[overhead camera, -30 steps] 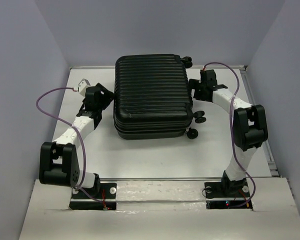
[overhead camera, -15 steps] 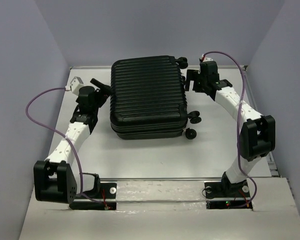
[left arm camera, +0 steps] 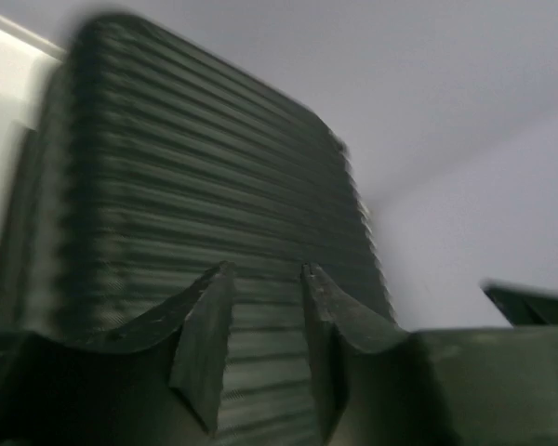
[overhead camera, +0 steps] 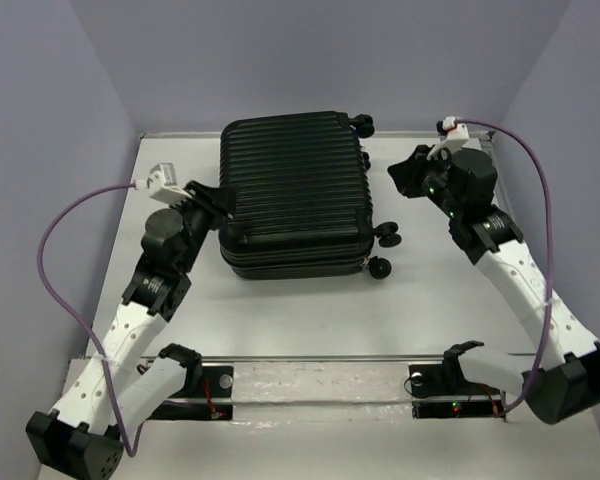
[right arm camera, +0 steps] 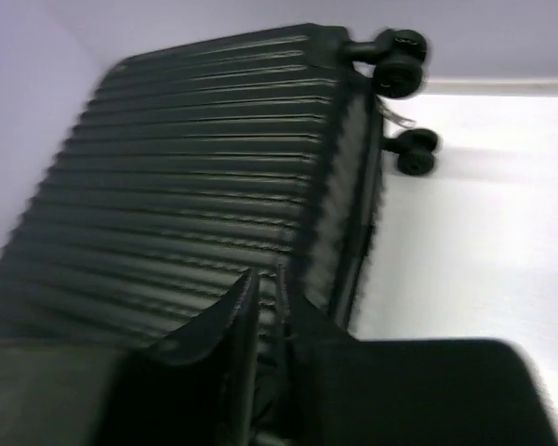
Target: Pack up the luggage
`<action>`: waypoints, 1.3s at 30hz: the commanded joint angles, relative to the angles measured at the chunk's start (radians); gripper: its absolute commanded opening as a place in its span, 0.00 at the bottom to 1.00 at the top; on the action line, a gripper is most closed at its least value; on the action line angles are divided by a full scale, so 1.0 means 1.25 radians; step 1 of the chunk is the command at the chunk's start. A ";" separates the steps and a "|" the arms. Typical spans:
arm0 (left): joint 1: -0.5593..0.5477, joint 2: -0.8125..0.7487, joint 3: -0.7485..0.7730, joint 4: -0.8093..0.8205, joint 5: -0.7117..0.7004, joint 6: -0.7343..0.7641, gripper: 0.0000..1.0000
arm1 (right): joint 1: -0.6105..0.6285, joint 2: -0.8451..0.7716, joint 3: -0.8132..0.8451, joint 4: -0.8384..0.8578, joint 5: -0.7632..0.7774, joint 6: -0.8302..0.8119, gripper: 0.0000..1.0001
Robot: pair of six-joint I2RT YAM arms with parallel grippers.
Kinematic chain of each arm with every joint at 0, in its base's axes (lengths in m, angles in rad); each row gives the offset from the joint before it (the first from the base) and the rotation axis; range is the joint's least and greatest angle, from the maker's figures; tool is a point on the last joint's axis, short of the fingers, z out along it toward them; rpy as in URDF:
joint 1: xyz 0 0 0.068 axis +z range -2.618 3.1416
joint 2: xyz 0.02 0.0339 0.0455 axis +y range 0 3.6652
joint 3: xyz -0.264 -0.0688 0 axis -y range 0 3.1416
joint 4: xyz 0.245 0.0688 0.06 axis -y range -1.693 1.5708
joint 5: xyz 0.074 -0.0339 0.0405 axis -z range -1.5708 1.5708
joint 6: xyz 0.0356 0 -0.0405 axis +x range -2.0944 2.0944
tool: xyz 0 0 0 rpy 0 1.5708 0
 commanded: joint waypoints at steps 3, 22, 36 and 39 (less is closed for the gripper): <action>-0.260 -0.202 -0.118 -0.062 0.035 0.080 0.19 | 0.176 -0.213 -0.278 0.161 -0.151 0.038 0.07; -0.370 -0.183 -0.122 -0.360 -0.340 0.017 0.98 | 0.290 -0.255 -0.730 0.503 0.194 0.101 0.68; -0.151 -0.116 -0.112 -0.256 -0.123 0.096 0.99 | 0.256 -0.164 -0.708 0.685 0.130 -0.038 0.53; -0.147 -0.098 -0.103 -0.226 -0.095 0.091 0.99 | 0.256 -0.141 -0.704 0.709 0.107 -0.030 0.41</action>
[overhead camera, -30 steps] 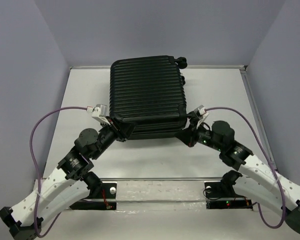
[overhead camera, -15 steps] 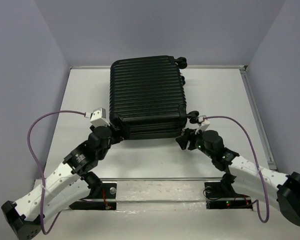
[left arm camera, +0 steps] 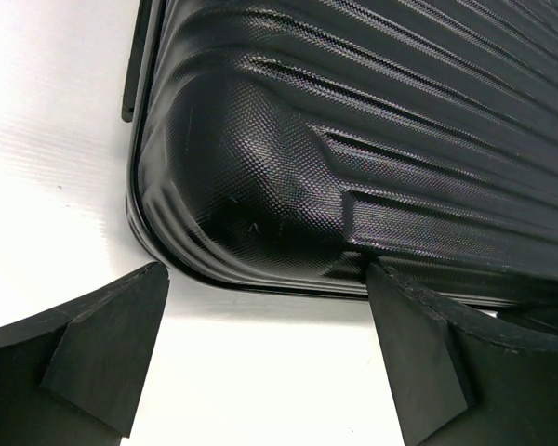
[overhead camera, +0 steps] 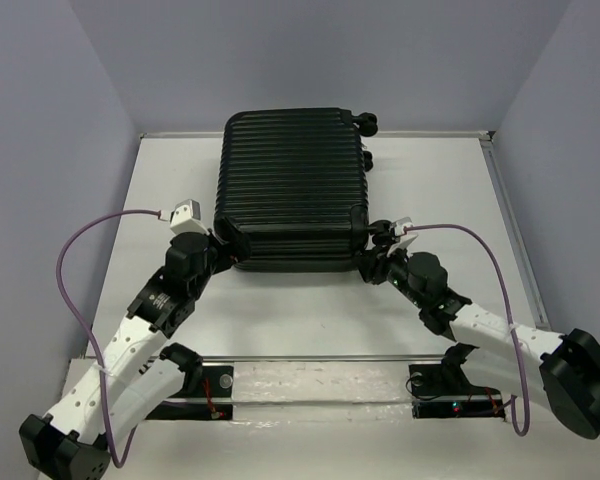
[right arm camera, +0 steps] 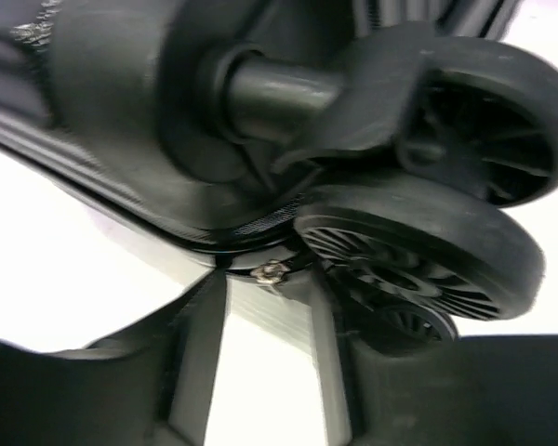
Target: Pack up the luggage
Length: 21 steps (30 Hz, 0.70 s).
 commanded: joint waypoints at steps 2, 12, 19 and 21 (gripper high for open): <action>0.012 0.022 0.040 0.098 0.027 0.017 0.99 | -0.005 0.033 0.031 0.117 -0.044 -0.015 0.37; 0.021 0.008 0.107 0.036 -0.076 0.054 0.99 | -0.005 0.022 -0.005 0.105 -0.015 0.033 0.53; 0.128 0.100 0.098 0.057 0.033 0.071 0.99 | -0.005 0.071 0.029 0.071 -0.006 0.034 0.50; 0.152 0.125 0.107 0.069 0.069 0.077 0.99 | -0.005 0.081 0.034 0.061 0.008 0.040 0.48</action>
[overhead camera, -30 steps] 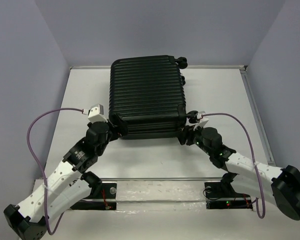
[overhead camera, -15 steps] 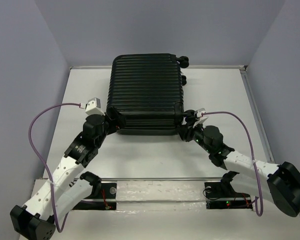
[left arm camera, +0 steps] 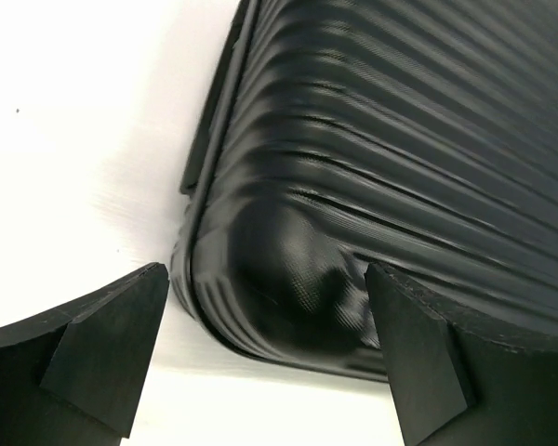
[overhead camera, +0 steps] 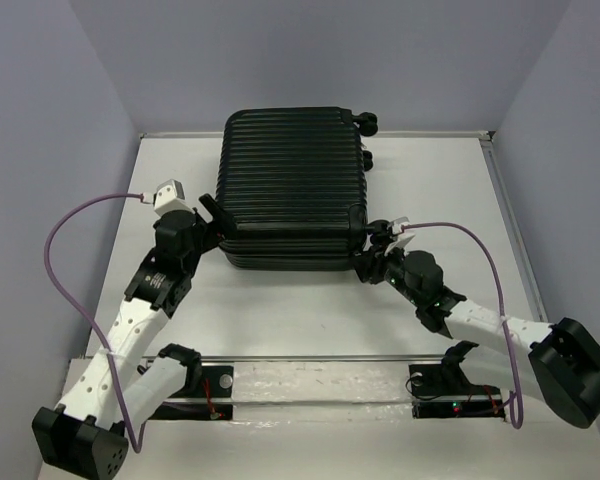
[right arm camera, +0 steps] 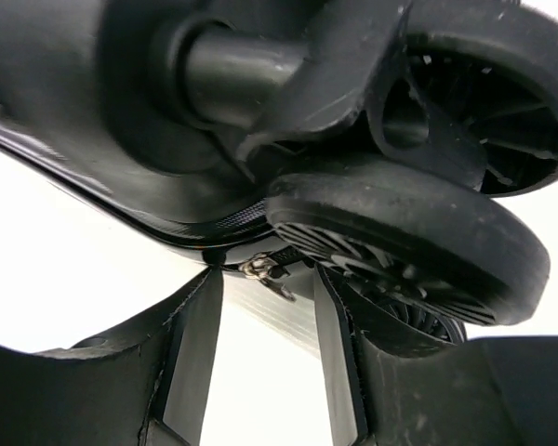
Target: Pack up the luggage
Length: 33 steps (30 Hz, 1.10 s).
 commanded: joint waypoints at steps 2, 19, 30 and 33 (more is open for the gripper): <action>0.045 0.064 0.038 0.041 0.092 0.042 0.99 | -0.004 0.031 0.031 0.015 0.036 0.013 0.48; 0.045 0.146 0.019 0.157 0.194 0.008 0.99 | -0.004 0.107 0.071 0.114 -0.028 0.010 0.16; 0.041 0.149 -0.052 0.323 0.320 -0.058 0.92 | 0.180 0.115 0.088 0.070 0.075 0.006 0.07; 0.018 0.144 -0.062 0.355 0.325 -0.080 0.92 | 0.285 0.188 0.138 0.057 0.124 0.009 0.07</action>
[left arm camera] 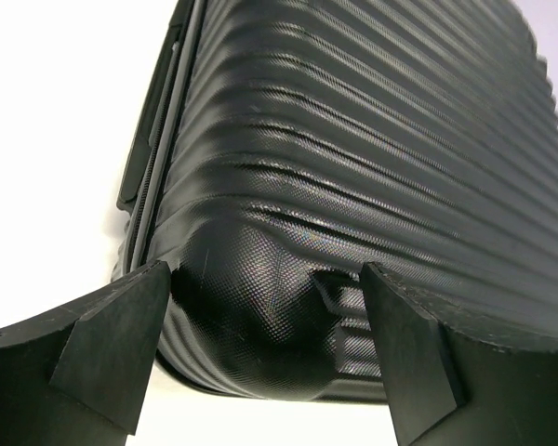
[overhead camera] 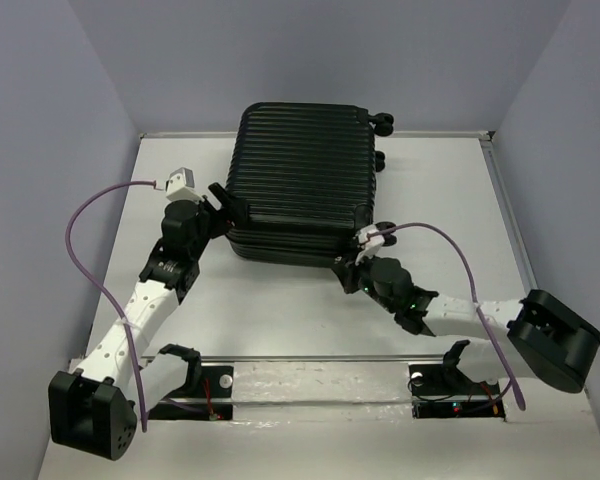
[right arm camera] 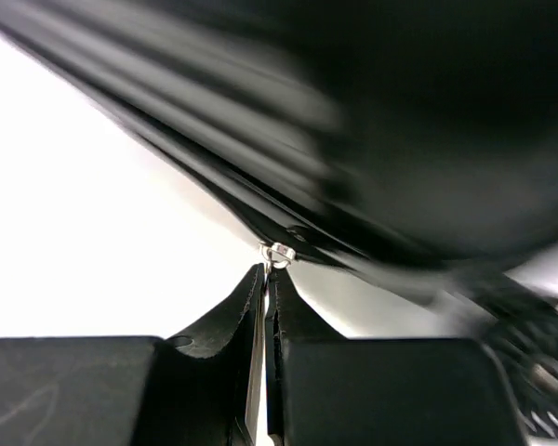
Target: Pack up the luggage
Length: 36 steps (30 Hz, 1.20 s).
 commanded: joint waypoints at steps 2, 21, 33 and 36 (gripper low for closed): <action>-0.066 -0.001 -0.021 0.113 0.142 -0.083 0.92 | 0.203 0.136 0.123 0.017 0.067 -0.006 0.07; -0.116 -0.076 0.017 0.009 0.102 -0.079 0.95 | 0.293 0.366 0.500 -0.160 -0.061 -0.009 0.70; -0.055 0.036 0.207 -0.121 -0.079 0.035 0.99 | -0.008 -0.152 0.389 -0.590 0.120 0.077 0.07; -0.044 0.089 0.244 -0.137 -0.074 0.056 0.99 | -0.138 -0.180 0.408 -0.649 0.130 0.077 0.07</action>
